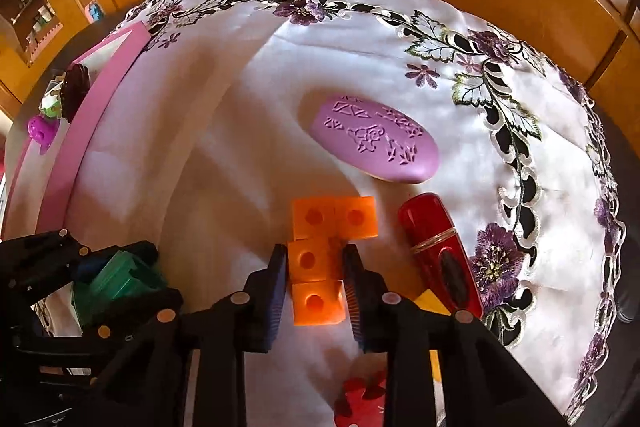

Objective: Organize rigid objects
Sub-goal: 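Carry the green stamp into the tray with the left tool while the right tool grasps the orange blocks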

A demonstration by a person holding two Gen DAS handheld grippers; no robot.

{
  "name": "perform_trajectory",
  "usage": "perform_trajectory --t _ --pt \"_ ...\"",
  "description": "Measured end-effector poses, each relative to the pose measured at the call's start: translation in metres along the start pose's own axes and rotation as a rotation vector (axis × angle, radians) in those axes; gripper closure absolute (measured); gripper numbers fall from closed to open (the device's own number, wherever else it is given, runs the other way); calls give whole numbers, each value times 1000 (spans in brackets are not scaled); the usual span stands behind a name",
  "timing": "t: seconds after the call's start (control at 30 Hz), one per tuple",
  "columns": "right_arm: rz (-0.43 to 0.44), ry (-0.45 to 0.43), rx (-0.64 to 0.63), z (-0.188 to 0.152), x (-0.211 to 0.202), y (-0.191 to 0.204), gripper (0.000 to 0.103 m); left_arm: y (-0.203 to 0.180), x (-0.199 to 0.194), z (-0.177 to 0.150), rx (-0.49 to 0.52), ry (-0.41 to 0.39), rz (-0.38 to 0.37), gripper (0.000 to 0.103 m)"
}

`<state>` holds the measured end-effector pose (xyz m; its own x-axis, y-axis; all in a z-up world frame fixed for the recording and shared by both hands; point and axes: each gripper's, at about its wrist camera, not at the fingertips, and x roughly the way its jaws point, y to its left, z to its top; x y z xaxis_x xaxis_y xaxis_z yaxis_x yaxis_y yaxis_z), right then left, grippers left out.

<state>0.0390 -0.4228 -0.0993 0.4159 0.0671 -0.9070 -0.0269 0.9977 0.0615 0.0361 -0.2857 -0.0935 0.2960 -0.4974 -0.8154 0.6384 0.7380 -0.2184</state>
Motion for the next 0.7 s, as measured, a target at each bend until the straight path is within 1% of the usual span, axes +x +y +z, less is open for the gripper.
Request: perform_trajectory --t 0.07,0.23,0.33,0.43,0.5,0.6,0.7 --pt "0 -6 -7 -1 -2 0 76 -1 -6 0 -3 -1 -9 73" --pt "12 -9 -3 1 2 -3 76 -9 -29 0 26 -53 -16 73" --pt "-14 -18 -35 2 5 3 76 -11 -50 1 33 -87 -22 73" --pt "-40 -26 -69 3 6 8 77 -3 -76 1 18 -126 -27 73" --pt "-49 -30 -81 2 6 9 77 8 -91 2 -9 -146 -21 73" --pt "-72 -42 -111 0 6 13 77 37 -116 -1 -80 -176 1 73" --pt "-93 -49 -136 0 5 17 77 74 -138 -9 -158 -196 60 73"
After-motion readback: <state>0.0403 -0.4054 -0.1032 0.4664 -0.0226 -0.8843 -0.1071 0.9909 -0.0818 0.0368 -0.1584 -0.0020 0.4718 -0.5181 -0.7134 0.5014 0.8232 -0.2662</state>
